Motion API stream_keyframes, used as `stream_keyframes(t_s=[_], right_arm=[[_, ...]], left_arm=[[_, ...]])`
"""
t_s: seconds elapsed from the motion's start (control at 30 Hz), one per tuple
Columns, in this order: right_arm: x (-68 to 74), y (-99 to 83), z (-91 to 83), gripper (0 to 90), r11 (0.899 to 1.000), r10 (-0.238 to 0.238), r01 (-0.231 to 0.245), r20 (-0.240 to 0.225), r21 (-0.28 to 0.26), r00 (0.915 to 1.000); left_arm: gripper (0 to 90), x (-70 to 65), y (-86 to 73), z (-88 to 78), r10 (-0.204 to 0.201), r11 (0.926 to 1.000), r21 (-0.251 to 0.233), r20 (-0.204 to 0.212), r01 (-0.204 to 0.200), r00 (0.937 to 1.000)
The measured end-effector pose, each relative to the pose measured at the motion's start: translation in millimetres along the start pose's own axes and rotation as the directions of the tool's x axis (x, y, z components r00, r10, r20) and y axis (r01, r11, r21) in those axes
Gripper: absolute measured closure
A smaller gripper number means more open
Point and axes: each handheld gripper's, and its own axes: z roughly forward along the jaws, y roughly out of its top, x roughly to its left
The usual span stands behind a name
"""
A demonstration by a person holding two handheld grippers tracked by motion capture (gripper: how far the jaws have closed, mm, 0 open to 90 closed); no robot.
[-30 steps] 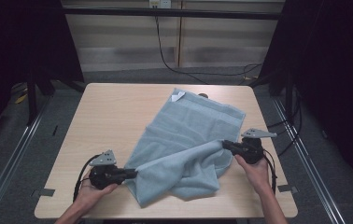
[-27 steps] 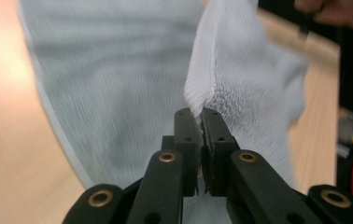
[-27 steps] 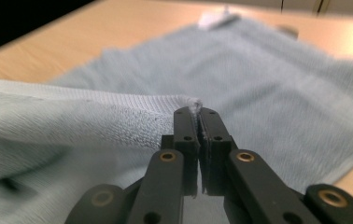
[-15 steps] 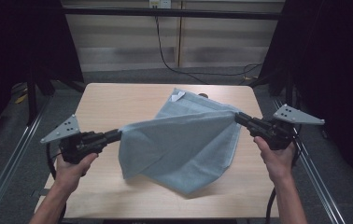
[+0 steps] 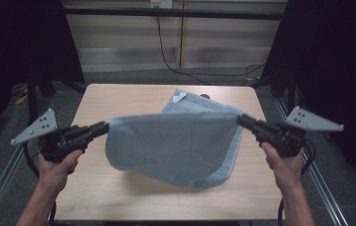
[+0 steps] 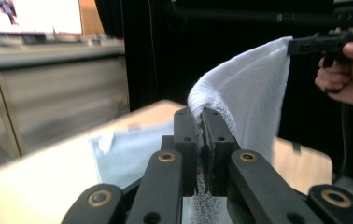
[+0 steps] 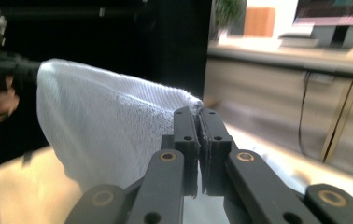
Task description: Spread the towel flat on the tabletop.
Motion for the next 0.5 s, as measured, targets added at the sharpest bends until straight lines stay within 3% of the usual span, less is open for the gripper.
stream_keyframes(t_s=[0.07,0.17,0.23,0.33,0.4,0.5], right_arm=[[6.6,-21.1,-3.2,87.0,0.999,0.006,-0.006,-0.016,0.046,0.9999],[18.1,-62.9,-5.7,87.0,0.992,0.050,-0.044,-0.046,0.118,0.9977],[26.3,-92.3,-6.0,87.0,0.981,0.090,-0.075,-0.076,0.181,0.9930],[38.2,-130.1,-8.5,87.0,0.953,0.135,-0.100,-0.103,0.287,0.9855],[45.9,-148.4,-15.2,87.0,0.935,0.163,-0.118,-0.110,0.334,0.9804],[55.4,-166.0,-28.5,86.4,0.920,0.187,-0.129,-0.125,0.371,0.9745]], left_arm=[[85.8,-0.9,-26.5,-2.1,-0.029,0.9983,0.052,0.006,0.028,0.9996],[85.7,-4.2,-67.9,0.3,-0.093,0.9866,0.136,0.018,0.090,0.9955],[85.7,-9.2,-91.9,2.2,-0.114,0.9749,0.196,0.028,0.106,0.9931],[85.4,-19.8,-116.7,2.2,-0.144,0.9550,0.272,0.075,0.118,0.9867],[85.0,-29.3,-127.8,0.5,-0.153,0.9423,0.315,0.107,0.113,0.9824],[83.0,-40.9,-135.4,-6.1,-0.157,0.9313,0.351,0.146,0.097,0.9767]])
